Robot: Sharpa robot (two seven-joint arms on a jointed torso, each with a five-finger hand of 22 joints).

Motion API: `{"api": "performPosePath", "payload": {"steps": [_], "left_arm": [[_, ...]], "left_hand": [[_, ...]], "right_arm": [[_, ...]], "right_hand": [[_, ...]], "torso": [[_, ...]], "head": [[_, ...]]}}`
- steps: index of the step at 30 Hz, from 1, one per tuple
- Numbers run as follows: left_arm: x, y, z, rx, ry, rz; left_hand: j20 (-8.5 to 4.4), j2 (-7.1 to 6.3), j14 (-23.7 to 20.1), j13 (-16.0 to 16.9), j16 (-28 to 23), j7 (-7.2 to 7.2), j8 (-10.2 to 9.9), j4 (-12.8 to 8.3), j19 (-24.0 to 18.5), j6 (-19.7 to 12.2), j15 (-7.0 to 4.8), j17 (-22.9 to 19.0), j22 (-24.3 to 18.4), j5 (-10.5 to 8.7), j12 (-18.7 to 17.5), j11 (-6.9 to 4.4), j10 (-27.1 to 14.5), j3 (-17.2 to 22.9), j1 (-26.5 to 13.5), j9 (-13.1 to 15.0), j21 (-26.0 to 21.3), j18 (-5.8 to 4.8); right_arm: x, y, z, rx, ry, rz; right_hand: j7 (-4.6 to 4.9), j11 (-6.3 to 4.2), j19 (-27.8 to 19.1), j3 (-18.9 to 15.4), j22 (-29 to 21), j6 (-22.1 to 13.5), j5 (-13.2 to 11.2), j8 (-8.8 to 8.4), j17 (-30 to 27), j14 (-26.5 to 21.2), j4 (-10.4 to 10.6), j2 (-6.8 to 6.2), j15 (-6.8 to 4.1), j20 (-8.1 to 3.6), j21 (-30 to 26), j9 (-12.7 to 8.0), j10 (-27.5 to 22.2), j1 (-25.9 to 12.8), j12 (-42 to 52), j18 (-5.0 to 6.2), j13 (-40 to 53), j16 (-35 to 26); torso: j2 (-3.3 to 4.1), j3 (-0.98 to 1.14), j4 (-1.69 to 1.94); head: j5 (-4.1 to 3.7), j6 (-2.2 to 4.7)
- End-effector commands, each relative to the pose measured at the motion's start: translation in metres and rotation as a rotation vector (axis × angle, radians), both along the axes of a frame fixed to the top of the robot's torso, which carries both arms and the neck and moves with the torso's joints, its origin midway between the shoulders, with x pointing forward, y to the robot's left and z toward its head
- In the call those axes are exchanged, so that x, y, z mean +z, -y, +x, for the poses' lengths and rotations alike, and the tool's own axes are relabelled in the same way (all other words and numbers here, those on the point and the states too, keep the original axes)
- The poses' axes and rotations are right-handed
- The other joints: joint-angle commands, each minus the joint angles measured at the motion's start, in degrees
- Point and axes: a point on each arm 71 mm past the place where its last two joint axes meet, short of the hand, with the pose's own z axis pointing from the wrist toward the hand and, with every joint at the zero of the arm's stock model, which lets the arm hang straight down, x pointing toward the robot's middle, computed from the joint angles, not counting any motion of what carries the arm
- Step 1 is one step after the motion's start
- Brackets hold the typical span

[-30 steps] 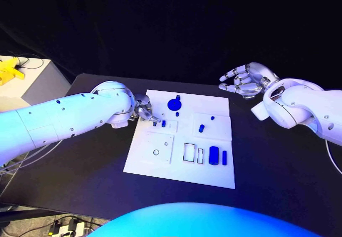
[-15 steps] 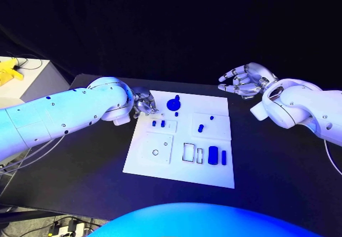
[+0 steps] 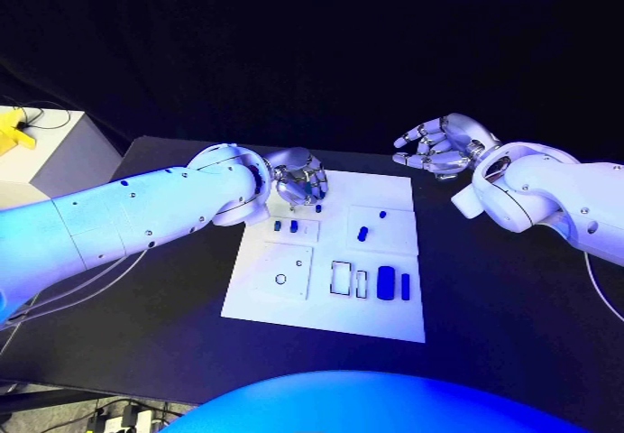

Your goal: Assemble the parts on the task board

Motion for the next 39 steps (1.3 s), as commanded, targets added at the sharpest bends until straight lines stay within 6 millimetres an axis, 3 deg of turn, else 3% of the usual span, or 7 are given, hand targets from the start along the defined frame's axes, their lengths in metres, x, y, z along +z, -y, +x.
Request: {"api": "performPosePath", "payload": {"steps": [1,11,21,29,39], "left_arm": [[0.003,0.011,0.000,-0.122,0.157,0.046],[-0.009,0.021,0.010,-0.174,0.234,0.174],[-0.019,0.021,0.016,-0.183,0.235,0.280],[-0.027,0.020,0.017,-0.183,0.210,0.309],[-0.033,0.019,0.016,-0.185,0.194,0.317]], "left_hand": [[0.07,-0.76,-0.9,-1.0,-0.8,1.00,-0.7,-0.5,-0.2,0.1,0.07,-1.4,-0.1,-0.37,-1.0,0.14,-0.8,-0.9,0.4,-1.0,-0.3,0.88],[0.27,-1.24,1.0,-3.0,0.9,0.97,-1.4,-2.1,0.3,0.2,0.22,-0.4,0.1,-0.40,-2.7,0.34,-1.4,-2.6,1.0,-2.9,0.3,0.90],[0.30,-1.61,3.5,-4.0,3.7,0.25,-2.0,-2.3,1.0,1.7,0.25,1.8,0.4,-0.38,-3.1,0.30,-2.4,-4.1,0.0,-4.6,1.2,0.88],[0.27,-0.99,5.0,-4.6,5.6,0.16,-3.1,-2.7,1.3,2.9,0.22,3.5,0.8,0.14,-3.0,0.26,-2.1,-3.8,0.3,-6.0,1.9,0.90],[0.18,-0.69,6.1,-5.3,7.5,0.05,-4.6,-2.9,1.3,5.2,0.05,4.8,1.4,0.13,-2.8,0.01,-0.5,-3.0,0.0,-7.7,3.0,0.90]], "right_arm": [[0.001,-0.002,0.000,0.013,0.013,0.003],[0.001,-0.004,0.000,0.015,0.016,0.005],[0.001,-0.005,0.000,0.016,0.017,0.006],[0.001,-0.006,0.000,0.019,0.018,0.007],[0.001,-0.007,0.000,0.020,0.017,0.007]], "right_hand": [[0.09,-0.14,-0.4,0.4,1.1,-0.1,0.3,0.28,2.4,1.9,-0.1,-0.09,-0.39,0.09,-0.4,0.1,-0.8,-0.4,-1.2,0.48,-1.4,-0.3],[0.07,-0.17,-0.6,0.9,0.6,-0.2,0.3,0.45,1.7,1.7,-0.1,-0.25,-0.43,0.05,-1.2,0.1,-1.6,-0.4,-3.0,0.63,-3.4,-0.8],[0.06,-0.19,-0.8,1.1,0.2,-0.3,0.4,0.55,1.2,1.5,-0.1,-0.35,-0.45,0.03,-1.9,0.1,-2.0,-0.5,-3.8,0.75,-4.5,-1.2],[0.05,-0.19,-0.9,1.2,0.1,-0.3,0.4,0.60,1.0,1.4,-0.1,-0.39,-0.46,0.02,-2.1,0.1,-2.3,-0.5,-4.4,0.78,-5.1,-1.4],[0.04,-0.20,-1.0,1.3,-0.1,-0.4,0.5,0.64,0.9,1.4,-0.1,-0.42,-0.47,0.01,-2.3,0.1,-2.5,-0.6,-4.8,0.82,-5.6,-1.5]], "torso": [[0.06,-0.01,-0.11],[0.01,0.00,-0.04],[0.01,-0.02,-0.08],[0.05,-0.01,-0.13],[-0.01,-0.06,0.05]], "head": [[-0.36,0.01],[-0.69,0.01],[-0.89,0.01],[-0.76,0.01],[-1.29,0.01]]}}
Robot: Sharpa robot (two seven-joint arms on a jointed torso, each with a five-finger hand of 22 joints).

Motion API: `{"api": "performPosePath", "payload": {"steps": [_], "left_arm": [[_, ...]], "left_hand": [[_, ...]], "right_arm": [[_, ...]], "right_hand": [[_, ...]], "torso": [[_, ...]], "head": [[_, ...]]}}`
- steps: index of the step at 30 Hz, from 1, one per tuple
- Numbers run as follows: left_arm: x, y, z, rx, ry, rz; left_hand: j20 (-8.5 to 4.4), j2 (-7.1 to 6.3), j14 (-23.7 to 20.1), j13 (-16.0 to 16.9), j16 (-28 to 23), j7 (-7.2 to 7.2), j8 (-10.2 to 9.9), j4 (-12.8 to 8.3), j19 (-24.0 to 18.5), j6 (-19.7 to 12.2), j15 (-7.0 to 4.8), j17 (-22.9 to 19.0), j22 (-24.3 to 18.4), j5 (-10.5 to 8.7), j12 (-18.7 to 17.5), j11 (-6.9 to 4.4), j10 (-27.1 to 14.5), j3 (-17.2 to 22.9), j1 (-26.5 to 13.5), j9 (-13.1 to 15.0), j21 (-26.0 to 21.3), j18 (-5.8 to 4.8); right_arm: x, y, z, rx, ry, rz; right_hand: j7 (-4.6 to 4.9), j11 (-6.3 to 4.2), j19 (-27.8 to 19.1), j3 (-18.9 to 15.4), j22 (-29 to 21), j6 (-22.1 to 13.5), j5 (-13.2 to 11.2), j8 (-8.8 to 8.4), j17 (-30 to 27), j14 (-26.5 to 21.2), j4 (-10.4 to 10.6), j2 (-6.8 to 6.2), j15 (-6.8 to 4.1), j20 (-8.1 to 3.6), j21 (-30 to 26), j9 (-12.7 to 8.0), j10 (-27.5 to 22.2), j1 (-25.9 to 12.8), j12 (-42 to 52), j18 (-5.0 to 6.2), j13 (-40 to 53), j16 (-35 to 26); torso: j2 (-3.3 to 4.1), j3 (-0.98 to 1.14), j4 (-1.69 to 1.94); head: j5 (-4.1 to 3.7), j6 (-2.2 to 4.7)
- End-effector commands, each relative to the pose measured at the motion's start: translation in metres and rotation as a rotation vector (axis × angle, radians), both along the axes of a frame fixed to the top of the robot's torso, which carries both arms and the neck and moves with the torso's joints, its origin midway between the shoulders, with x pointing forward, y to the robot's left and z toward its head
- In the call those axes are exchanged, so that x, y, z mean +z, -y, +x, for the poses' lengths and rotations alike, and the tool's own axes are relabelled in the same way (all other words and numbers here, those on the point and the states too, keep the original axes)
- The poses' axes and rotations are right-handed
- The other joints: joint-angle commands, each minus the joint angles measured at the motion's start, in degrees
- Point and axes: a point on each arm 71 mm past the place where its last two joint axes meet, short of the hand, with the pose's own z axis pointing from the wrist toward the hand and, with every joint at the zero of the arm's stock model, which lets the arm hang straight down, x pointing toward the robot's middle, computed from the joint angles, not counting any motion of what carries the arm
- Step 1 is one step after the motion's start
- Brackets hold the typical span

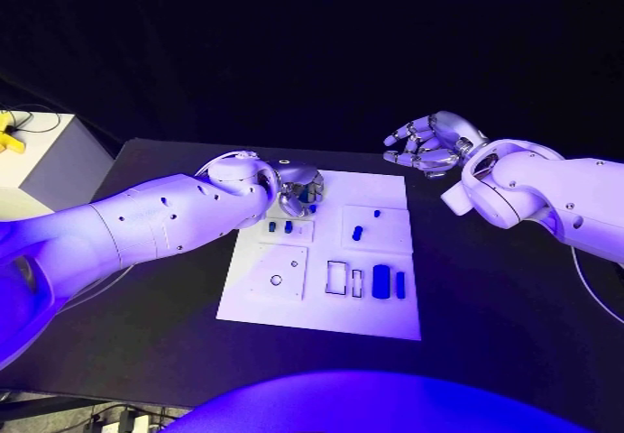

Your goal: Assemble the parts on the task board

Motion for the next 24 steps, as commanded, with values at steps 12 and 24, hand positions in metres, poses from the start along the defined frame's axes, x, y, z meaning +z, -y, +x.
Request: {"api": "performPosePath", "payload": {"steps": [12,24], "left_arm": [[-0.0088,0.0022,-0.0014,-0.018,-0.018,0.003],[-0.0106,0.0026,-0.0028,-0.029,-0.026,-0.004]], "left_hand": [[-0.73,2.13,1.9,-2.1,2.1,-1.00,-2.4,-1.3,0.7,5.4,-0.86,1.0,2.1,-0.22,-1.8,-1.04,4.5,3.2,0.8,-2.0,2.7,0.72],[-0.94,3.63,4.0,-3.7,3.8,-1.36,-3.7,-1.8,2.2,9.5,-1.43,2.9,5.5,-0.37,-4.3,-1.78,8.7,3.7,0.5,-2.4,5.3,0.21]], "right_arm": [[0.0004,-0.0023,-0.0009,0.017,0.007,0.002],[0.0004,-0.0024,-0.0013,0.018,0.005,0.002]], "right_hand": [[0.24,-0.05,-0.5,0.5,0.0,-0.2,0.3,0.25,1.0,1.4,-0.1,-0.19,-0.48,0.00,-0.2,0.1,-0.2,-0.4,-0.2,0.81,-0.2,-0.3],[0.23,-0.06,-0.5,0.5,0.0,-0.1,0.3,0.31,0.9,1.4,0.0,-0.19,-0.49,-0.01,-0.2,0.1,0.0,-0.5,-0.2,0.81,-0.3,-0.3]], "torso": [[0.02,0.02,0.01],[-0.08,-0.01,0.08]], "head": [[-0.26,0.01],[-0.36,0.01]]}}
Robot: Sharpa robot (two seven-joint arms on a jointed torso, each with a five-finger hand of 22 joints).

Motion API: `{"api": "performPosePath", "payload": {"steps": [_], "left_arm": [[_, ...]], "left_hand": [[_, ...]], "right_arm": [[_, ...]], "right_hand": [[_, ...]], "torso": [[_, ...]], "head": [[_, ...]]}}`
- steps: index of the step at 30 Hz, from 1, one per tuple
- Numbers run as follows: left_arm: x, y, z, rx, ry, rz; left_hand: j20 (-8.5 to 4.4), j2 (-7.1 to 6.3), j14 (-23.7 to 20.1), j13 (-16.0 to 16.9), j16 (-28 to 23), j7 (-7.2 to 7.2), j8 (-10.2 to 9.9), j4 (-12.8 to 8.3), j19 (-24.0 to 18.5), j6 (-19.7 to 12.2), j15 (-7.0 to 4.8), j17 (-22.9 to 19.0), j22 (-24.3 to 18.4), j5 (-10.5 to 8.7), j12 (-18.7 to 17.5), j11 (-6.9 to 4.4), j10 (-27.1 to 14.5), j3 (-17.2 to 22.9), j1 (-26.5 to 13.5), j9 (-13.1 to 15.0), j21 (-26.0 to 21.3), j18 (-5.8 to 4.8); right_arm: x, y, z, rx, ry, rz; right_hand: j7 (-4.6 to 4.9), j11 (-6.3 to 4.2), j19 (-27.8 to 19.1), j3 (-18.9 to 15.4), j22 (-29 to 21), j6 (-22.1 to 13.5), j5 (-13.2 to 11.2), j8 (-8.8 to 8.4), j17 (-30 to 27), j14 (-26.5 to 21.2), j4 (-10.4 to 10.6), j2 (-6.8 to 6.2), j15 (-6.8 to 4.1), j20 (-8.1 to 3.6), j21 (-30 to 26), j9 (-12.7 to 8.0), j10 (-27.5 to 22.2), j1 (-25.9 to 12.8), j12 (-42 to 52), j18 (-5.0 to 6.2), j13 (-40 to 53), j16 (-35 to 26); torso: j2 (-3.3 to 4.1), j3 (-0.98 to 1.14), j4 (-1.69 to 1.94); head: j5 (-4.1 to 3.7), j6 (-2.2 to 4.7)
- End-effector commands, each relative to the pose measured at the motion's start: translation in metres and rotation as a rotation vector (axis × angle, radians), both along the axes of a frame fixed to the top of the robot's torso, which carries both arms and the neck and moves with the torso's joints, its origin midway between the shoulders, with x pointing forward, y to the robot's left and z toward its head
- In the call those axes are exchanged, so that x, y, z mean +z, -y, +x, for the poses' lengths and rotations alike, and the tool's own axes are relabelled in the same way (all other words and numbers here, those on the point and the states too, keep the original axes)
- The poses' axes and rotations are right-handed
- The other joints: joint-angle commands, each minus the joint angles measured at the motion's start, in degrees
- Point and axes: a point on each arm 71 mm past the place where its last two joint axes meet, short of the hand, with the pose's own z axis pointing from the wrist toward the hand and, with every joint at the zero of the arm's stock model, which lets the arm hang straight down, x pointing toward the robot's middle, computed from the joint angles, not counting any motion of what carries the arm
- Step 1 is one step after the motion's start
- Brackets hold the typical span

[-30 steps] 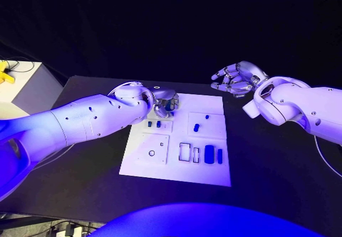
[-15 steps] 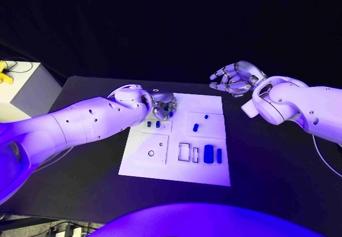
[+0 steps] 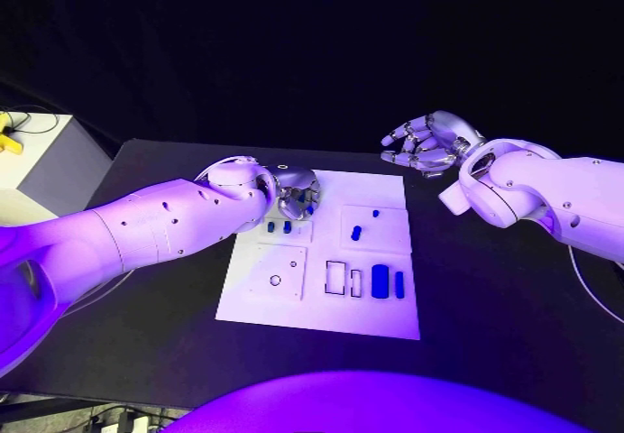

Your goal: Assemble the parts on the task board

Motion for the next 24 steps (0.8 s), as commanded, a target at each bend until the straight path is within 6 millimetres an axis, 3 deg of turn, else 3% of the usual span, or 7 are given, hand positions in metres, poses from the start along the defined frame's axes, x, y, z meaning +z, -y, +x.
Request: {"api": "performPosePath", "payload": {"steps": [1,8,15,24], "left_arm": [[-0.001,0.003,-0.002,-0.024,-0.010,-0.011],[0.000,0.002,-0.002,-0.019,-0.010,-0.037],[0.005,-0.004,-0.003,-0.007,0.027,-0.082],[0.015,-0.014,-0.008,0.010,0.034,-0.140]], "left_hand": [[-0.19,0.94,1.0,-0.3,0.8,-0.20,-0.1,-0.3,0.9,1.5,-0.15,1.0,1.0,-0.38,-0.7,-0.33,1.5,0.2,-0.1,0.1,0.7,0.14],[-0.71,1.76,1.8,-1.6,1.1,-0.51,-1.3,-0.3,1.1,3.9,-0.44,1.0,1.6,-0.39,-4.4,-0.60,4.4,-0.3,-0.8,0.5,1.1,0.02],[-0.98,2.52,4.3,-2.2,2.3,-0.85,-1.8,-1.2,2.8,6.1,-0.93,3.9,3.7,-0.27,-6.8,-1.08,7.6,-0.2,-0.1,1.1,2.4,-0.37],[-1.03,2.16,4.5,-2.6,2.4,-0.33,-3.0,-2.0,2.5,6.1,-0.60,4.0,3.5,-0.25,-8.8,-0.63,8.1,0.1,0.2,1.1,2.6,-0.34]], "right_arm": [[0.000,-0.002,-0.001,0.015,0.005,0.001],[0.000,-0.002,0.000,0.016,0.005,0.000],[0.000,-0.002,0.000,0.016,0.005,0.000],[-0.001,-0.001,0.001,0.014,0.003,-0.002]], "right_hand": [[0.33,-0.07,-0.5,0.2,0.0,-0.1,0.3,0.31,0.9,1.4,0.0,-0.19,-0.49,-0.01,-0.2,0.1,-0.1,-0.5,-0.3,0.81,0.0,-0.3],[0.33,-0.07,-0.5,0.2,0.0,-0.1,0.3,0.31,0.9,1.4,0.0,-0.19,-0.49,-0.01,-0.2,0.1,-0.1,-0.5,-0.3,0.81,0.0,-0.3],[0.33,-0.07,-0.5,0.2,0.0,-0.1,0.3,0.31,0.9,1.4,0.0,-0.19,-0.49,-0.01,-0.2,0.1,-0.1,-0.5,-0.3,0.81,0.0,-0.3],[0.30,-0.09,-0.5,0.3,0.0,0.0,0.3,0.42,0.8,1.4,0.0,-0.20,-0.51,-0.03,-0.2,0.1,0.0,-0.6,-0.3,0.81,-0.2,-0.4]], "torso": [[-0.04,-0.01,0.00],[-0.06,0.03,0.04],[0.00,0.02,0.00],[-0.14,-0.03,0.11]], "head": [[0.03,0.01],[0.15,0.01],[0.20,0.01],[0.20,0.01]]}}
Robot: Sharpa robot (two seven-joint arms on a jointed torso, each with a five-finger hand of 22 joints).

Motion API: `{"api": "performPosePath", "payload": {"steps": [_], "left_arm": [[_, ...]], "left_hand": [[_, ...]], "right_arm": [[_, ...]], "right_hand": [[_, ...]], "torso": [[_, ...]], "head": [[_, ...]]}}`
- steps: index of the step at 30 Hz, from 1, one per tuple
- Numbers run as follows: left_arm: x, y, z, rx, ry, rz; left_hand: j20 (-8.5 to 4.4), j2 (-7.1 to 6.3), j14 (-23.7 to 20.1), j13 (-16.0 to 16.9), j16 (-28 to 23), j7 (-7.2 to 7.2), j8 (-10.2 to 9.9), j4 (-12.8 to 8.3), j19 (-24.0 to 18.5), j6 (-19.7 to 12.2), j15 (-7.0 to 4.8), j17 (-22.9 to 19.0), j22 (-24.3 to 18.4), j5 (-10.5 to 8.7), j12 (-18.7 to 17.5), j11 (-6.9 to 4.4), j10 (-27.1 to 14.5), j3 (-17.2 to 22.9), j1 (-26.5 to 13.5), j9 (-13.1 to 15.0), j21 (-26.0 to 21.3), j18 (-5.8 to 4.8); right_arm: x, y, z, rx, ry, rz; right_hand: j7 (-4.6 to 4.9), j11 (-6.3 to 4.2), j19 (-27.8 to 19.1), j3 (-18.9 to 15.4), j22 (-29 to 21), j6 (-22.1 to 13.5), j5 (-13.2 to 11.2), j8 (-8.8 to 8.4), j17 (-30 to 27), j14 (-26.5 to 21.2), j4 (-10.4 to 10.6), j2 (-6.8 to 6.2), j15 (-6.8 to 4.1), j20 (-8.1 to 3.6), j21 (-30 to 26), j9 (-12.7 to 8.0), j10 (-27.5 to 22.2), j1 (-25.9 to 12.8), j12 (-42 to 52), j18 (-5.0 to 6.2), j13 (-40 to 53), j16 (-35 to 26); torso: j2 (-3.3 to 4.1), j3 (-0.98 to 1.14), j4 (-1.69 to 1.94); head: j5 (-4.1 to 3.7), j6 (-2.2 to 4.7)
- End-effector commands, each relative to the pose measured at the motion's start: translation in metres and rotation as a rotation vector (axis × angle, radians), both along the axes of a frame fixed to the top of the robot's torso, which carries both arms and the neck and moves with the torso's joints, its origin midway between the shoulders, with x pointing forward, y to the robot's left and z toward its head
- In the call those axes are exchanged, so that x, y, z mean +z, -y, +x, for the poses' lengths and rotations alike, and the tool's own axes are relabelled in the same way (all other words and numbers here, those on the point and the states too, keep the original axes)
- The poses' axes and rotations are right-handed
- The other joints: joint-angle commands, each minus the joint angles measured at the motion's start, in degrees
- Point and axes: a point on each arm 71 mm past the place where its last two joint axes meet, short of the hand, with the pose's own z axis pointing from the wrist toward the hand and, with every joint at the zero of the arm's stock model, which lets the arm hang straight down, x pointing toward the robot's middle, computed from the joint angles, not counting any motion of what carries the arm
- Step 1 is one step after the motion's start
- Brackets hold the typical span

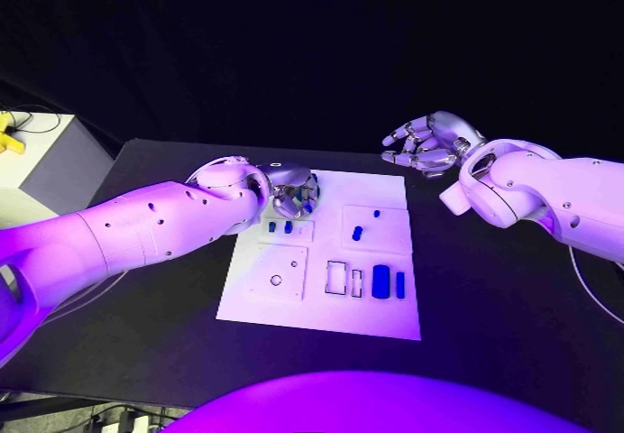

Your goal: Assemble the parts on the task board

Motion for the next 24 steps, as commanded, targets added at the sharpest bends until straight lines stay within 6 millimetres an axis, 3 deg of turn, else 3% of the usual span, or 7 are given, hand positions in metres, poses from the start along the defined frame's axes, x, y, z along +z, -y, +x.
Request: {"api": "performPosePath", "payload": {"steps": [1,7,13,24], "left_arm": [[0.008,-0.001,-0.002,0.006,0.010,-0.067],[0.016,-0.013,-0.006,0.017,0.002,-0.086],[0.018,-0.025,-0.009,0.032,-0.023,-0.071],[0.015,-0.040,-0.005,0.068,-0.024,-0.052]], "left_hand": [[-0.01,0.04,0.2,-0.1,0.2,0.31,-0.3,-0.4,-0.1,0.1,0.21,0.0,0.0,-0.11,-0.2,0.20,0.3,0.0,0.4,0.5,0.3,-0.34],[0.03,-0.08,0.3,-0.1,0.3,0.38,-0.5,-0.4,0.0,0.3,0.27,0.3,0.3,-0.12,-0.7,0.26,0.6,0.0,0.3,0.5,0.5,-0.39],[0.10,-0.13,0.4,-0.2,0.4,0.37,-0.7,-0.5,0.0,0.5,0.29,0.3,0.3,-0.19,-1.0,0.24,1.0,-0.2,0.1,0.6,0.6,-0.39],[0.10,-0.16,0.4,-0.2,0.4,0.36,-0.8,-0.5,0.0,0.6,0.29,0.2,0.3,-0.20,-1.1,0.23,1.1,-0.2,0.1,0.6,0.6,-0.38]], "right_arm": [[0.000,-0.001,0.000,0.016,0.004,0.000],[-0.001,0.000,0.000,0.014,0.002,-0.001],[-0.003,0.001,-0.001,0.011,-0.003,-0.003],[-0.006,0.001,-0.001,0.011,-0.007,-0.003]], "right_hand": [[0.31,-0.10,-0.5,0.3,0.0,0.0,0.3,0.19,0.8,1.4,0.0,0.03,-0.51,-0.03,-0.2,0.1,0.0,-0.4,-0.3,0.82,0.0,-0.4],[0.31,-0.10,-0.5,0.3,0.0,0.0,0.3,0.19,0.8,1.4,0.0,0.03,-0.51,-0.03,-0.2,0.1,0.0,-0.4,-0.3,0.82,0.0,-0.4],[0.31,-0.10,-0.5,0.3,0.0,0.0,0.3,0.19,0.8,1.4,0.0,0.03,-0.51,-0.03,-0.2,0.1,0.0,-0.4,-0.3,0.82,0.0,-0.4],[0.29,-0.13,-0.5,0.4,0.0,0.0,0.4,0.24,0.8,1.4,0.0,0.00,-0.53,-0.04,-0.3,0.1,0.1,-0.4,-0.4,0.83,-0.2,-0.4]], "torso": [[-0.15,-0.05,0.10],[-0.27,0.01,0.18],[-0.36,-0.14,0.36],[-0.24,-0.11,0.20]], "head": [[0.04,0.01],[0.29,0.01],[0.40,0.01],[0.77,0.01]]}}
